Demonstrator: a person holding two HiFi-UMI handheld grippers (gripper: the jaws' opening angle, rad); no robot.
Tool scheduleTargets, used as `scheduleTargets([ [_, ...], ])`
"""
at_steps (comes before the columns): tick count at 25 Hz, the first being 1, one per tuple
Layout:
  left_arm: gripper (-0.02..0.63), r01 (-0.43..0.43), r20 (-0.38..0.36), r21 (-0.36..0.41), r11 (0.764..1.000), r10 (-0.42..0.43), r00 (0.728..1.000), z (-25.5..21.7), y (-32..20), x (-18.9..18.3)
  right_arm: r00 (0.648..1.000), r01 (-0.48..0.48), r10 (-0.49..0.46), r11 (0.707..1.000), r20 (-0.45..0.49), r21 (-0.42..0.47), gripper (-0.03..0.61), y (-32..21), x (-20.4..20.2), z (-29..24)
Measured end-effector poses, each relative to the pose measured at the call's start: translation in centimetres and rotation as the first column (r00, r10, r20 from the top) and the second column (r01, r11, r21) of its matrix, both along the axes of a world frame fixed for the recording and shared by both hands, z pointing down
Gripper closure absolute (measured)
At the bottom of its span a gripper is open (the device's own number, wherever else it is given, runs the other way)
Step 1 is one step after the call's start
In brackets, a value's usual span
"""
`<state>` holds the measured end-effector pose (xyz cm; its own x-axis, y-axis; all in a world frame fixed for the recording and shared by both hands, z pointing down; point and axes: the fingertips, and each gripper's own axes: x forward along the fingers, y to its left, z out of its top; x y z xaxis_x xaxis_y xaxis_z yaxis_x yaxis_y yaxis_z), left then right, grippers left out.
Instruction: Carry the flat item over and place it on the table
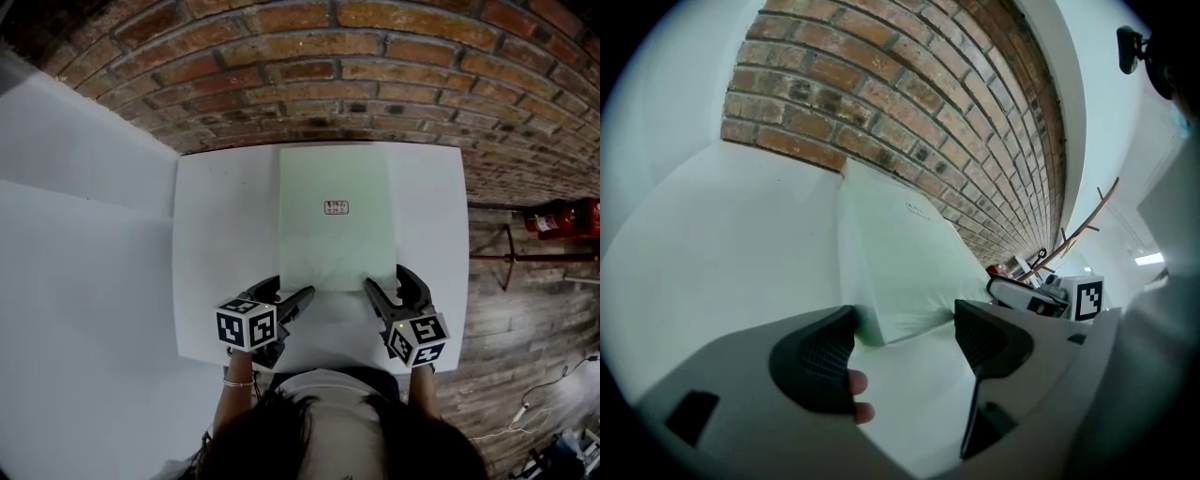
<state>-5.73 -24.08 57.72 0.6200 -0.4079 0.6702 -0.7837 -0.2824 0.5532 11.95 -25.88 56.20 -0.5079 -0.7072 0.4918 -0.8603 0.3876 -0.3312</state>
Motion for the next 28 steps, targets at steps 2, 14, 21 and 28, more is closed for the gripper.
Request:
scheduleTargets([
  [2, 0.265, -0.003, 0.003, -0.003, 1.000, 0.003, 1.000, 0.2, 0.0, 0.0, 1.000, 0.004, -0.004, 1.000, -0.003, -0.009, 0.265, 0.1, -0.1, 0.2],
  [14, 0.265, -0.025, 0.016, -0.029, 0.999, 0.026, 1.000, 1.3, -0.1, 0.0, 0.999, 0.014, -0.015, 1.000, -0.028, -0.027, 0.265, -0.1, -0.2, 1.1],
  [21, 0.264, -0.039, 0.028, -0.041, 0.998, 0.040, 0.999, 2.0, -0.1, 0.0, 0.999, 0.024, -0.026, 0.999, -0.045, -0.042, 0.265, 0.0, -0.3, 1.7],
  [28, 0.264, -0.053, 0.042, -0.051, 0.997, 0.055, 0.998, 2.5, -0.2, 0.0, 0.998, 0.031, -0.034, 0.998, -0.058, -0.052, 0.267, 0.0, -0.3, 2.3],
])
